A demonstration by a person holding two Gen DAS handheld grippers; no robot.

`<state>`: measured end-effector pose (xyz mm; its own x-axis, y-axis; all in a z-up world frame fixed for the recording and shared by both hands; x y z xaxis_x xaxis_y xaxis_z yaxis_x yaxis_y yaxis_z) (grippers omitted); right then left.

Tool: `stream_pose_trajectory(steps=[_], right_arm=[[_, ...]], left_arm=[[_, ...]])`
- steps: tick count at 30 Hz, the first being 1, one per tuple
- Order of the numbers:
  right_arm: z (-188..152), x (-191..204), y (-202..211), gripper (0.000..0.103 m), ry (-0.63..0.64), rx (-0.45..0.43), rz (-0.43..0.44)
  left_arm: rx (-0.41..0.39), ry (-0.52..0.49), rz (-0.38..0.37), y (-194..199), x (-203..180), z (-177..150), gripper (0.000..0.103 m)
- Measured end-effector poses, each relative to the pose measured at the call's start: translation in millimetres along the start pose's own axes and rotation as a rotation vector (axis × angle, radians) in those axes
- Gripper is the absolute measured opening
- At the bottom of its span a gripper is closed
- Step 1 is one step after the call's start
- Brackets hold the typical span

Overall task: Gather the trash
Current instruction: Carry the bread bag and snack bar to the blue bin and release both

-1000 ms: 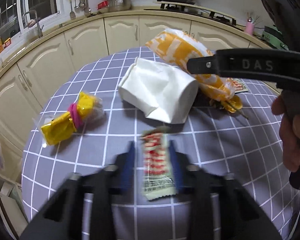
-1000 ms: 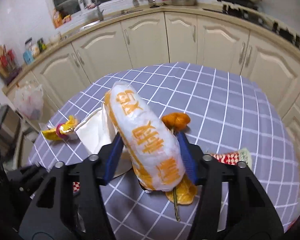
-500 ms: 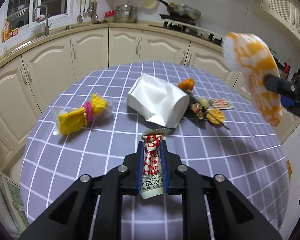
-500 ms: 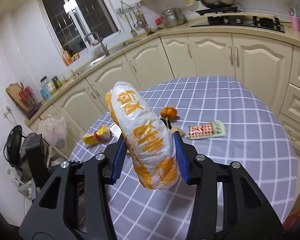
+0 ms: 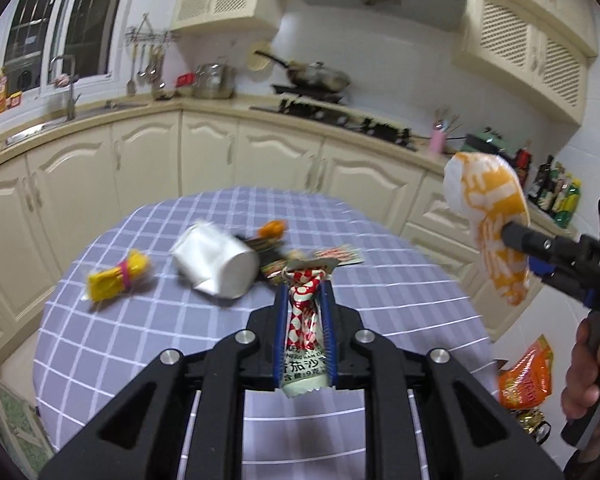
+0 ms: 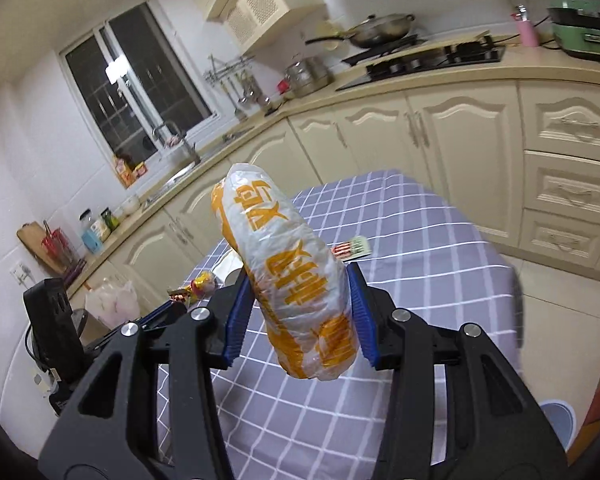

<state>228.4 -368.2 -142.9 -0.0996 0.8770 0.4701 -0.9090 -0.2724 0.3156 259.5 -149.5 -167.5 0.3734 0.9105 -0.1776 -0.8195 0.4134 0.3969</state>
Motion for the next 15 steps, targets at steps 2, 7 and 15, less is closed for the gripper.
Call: stream_pose_trajectory(steps=[2, 7, 15], right_arm=[[2, -10, 20, 0.045, -0.014, -0.025, -0.016], [6, -53, 73, 0.045, -0.055, -0.084, -0.093], [-14, -151, 157, 0.045, -0.180, -0.150, -0.284]], left_arm=[[-0.012, -0.005, -0.032, 4, -19, 3, 0.015], [-0.021, -0.048, -0.130, 9, -78, 5, 0.015], [0.042, -0.143, -0.318, 5, -192, -28, 0.015]])
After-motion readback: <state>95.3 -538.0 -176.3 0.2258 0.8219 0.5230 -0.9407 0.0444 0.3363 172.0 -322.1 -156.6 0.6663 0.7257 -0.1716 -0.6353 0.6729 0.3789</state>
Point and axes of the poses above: each gripper's, at about its wrist camera, not at the fingertips, and y roughly against the way its jaws point, x to its left, z to its top, the point moved 9 cm from there along -y, roughly the way its jaws point, and after that the axes turned 8 degrees about -x, right-handed, at the moved point
